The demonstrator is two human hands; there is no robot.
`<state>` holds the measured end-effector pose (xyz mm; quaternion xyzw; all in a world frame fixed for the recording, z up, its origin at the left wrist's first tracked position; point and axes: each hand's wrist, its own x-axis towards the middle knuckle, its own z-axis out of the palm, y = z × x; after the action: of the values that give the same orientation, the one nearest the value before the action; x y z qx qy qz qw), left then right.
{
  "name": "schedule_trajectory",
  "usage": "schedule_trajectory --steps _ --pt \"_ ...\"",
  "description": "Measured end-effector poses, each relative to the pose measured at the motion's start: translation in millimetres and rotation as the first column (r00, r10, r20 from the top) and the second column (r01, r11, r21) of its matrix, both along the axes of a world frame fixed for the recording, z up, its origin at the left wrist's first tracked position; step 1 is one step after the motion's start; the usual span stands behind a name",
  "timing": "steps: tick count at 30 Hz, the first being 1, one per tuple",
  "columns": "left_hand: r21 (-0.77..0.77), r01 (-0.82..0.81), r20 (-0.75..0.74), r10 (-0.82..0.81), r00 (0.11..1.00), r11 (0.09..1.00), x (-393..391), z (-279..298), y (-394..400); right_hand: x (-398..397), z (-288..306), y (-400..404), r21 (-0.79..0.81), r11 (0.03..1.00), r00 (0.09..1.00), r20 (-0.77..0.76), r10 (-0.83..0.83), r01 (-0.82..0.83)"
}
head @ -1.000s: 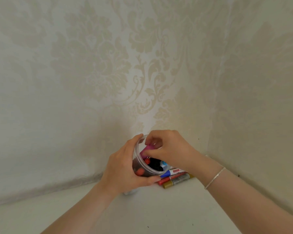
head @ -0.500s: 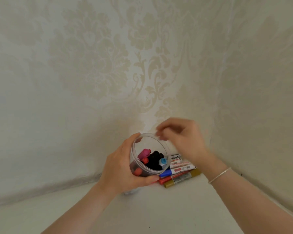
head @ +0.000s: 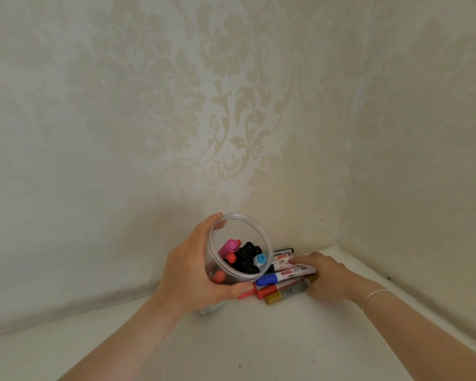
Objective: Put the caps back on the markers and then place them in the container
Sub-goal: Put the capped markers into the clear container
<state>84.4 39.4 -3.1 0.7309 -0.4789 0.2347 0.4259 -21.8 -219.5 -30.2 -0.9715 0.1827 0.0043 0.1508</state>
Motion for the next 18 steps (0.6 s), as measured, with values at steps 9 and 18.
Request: schedule_trajectory --steps 9,18 --pt "-0.025 0.016 -0.035 -0.017 0.999 1.0 3.9 -0.9 2.3 18.7 1.2 22.0 -0.27 0.942 0.975 0.047 0.219 -0.199" --pt "0.002 0.005 -0.029 -0.005 1.0 1.0 2.7 -0.1 -0.4 6.3 -15.1 34.2 -0.384 0.904 0.974 0.046 0.222 -0.188"
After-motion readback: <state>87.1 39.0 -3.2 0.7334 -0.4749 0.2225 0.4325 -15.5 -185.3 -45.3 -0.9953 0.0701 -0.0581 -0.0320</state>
